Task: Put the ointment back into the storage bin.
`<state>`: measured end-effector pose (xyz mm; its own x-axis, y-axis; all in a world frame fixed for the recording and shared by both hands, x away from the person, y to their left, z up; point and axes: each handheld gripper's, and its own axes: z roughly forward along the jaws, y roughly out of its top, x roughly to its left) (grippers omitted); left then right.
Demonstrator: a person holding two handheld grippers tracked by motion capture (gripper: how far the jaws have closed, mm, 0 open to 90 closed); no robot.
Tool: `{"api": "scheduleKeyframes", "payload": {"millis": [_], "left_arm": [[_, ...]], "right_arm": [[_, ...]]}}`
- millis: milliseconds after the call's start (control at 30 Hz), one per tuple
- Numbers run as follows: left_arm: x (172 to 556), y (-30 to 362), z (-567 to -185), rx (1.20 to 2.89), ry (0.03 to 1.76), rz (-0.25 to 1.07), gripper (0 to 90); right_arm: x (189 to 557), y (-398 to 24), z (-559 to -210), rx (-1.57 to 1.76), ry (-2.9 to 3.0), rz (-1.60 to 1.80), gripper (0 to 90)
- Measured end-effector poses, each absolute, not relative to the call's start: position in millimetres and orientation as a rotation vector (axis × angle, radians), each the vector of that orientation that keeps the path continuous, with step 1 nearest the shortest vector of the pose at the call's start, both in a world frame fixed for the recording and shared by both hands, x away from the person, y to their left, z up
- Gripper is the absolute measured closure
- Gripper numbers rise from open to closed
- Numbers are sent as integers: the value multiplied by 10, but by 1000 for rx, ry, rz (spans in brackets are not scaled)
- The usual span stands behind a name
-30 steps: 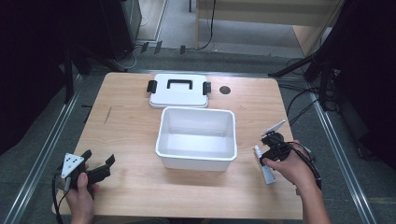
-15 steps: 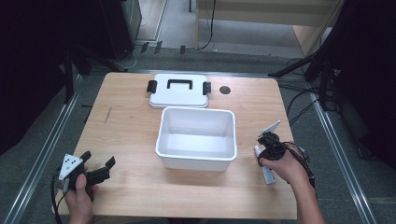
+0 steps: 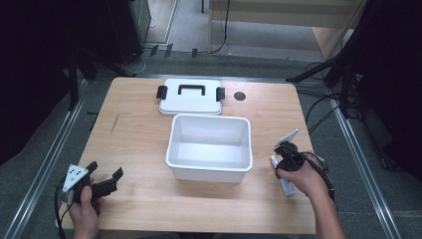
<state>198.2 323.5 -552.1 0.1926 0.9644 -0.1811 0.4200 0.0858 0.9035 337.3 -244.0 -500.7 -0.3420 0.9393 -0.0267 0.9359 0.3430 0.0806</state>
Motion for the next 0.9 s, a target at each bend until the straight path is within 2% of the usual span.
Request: {"api": "scheduleKeyframes", "payload": {"millis": [500,900], "left_arm": [[1989,3221,-5519,1515,1385,707,16],[1992,3217,-5517,1521,1385,706,17]], "right_arm": [[3399,-2346,-4573,1717,2548,183,715],[3459,-2199,-4006,1658,2557,274,717]]}}
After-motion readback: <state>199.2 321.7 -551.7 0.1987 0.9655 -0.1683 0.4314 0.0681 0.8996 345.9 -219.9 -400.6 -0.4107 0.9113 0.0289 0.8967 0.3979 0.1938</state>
